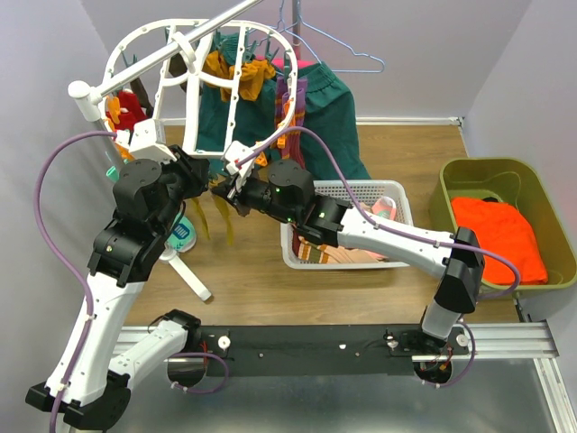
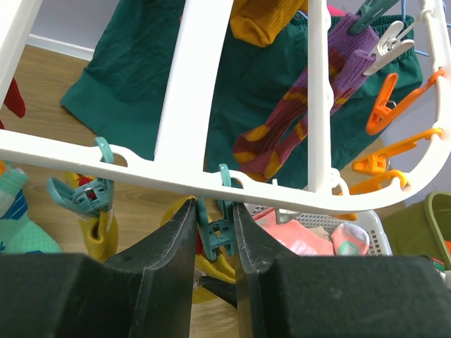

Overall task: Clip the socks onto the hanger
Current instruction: Clamp the sock onto the hanger.

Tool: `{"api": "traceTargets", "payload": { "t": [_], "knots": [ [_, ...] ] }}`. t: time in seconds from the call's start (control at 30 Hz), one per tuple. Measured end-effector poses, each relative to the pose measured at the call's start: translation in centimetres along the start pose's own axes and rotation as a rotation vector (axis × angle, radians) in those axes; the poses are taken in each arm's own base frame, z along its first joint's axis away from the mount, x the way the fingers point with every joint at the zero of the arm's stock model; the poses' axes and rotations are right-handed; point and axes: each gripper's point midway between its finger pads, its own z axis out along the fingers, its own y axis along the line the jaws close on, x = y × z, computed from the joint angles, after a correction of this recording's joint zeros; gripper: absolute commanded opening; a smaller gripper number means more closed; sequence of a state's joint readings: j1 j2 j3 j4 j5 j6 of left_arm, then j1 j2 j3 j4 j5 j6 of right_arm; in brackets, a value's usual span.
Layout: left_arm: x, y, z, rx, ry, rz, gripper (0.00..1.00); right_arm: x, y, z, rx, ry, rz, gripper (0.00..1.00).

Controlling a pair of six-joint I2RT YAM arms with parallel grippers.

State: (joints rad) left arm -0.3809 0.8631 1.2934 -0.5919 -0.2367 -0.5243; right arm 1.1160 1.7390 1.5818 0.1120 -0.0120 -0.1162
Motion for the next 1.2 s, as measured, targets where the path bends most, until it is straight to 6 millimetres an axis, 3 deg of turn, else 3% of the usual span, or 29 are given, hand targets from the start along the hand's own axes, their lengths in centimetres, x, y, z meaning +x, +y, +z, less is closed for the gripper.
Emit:
{"api": "traceTargets", "payload": {
  "t": [0.6, 0.7, 0.83, 0.97, 1.2],
  "knots": [
    [0.6, 0.3, 0.3, -0.007, 0.009, 0.003, 0.0, -1.5, 0.3, -0.4, 0.011, -0.035, -0.014, 0.01],
    [0.6, 0.3, 0.3, -0.007, 0.009, 0.003, 0.13, -1.5, 0.3, -0.4, 0.011, -0.035, -0.016, 0.01],
    [0.6, 0.3, 0.3, -0.007, 0.009, 0.003, 0.43, -1.5, 0.3, -0.4, 0.012, -0.035, -0.016, 0.01],
    [0.5, 0.4, 0.2, -0.015, 0.006, 0.006, 0.59, -1.5, 0.4, -0.4, 0.01, -0.035, -0.017, 0.05],
    [0.8, 0.8, 0.0, -0.033, 0.019, 0.011, 0.71, -1.9, 0.5, -0.4, 0.009, -0.048, -0.016, 0.15]
  ]
}}
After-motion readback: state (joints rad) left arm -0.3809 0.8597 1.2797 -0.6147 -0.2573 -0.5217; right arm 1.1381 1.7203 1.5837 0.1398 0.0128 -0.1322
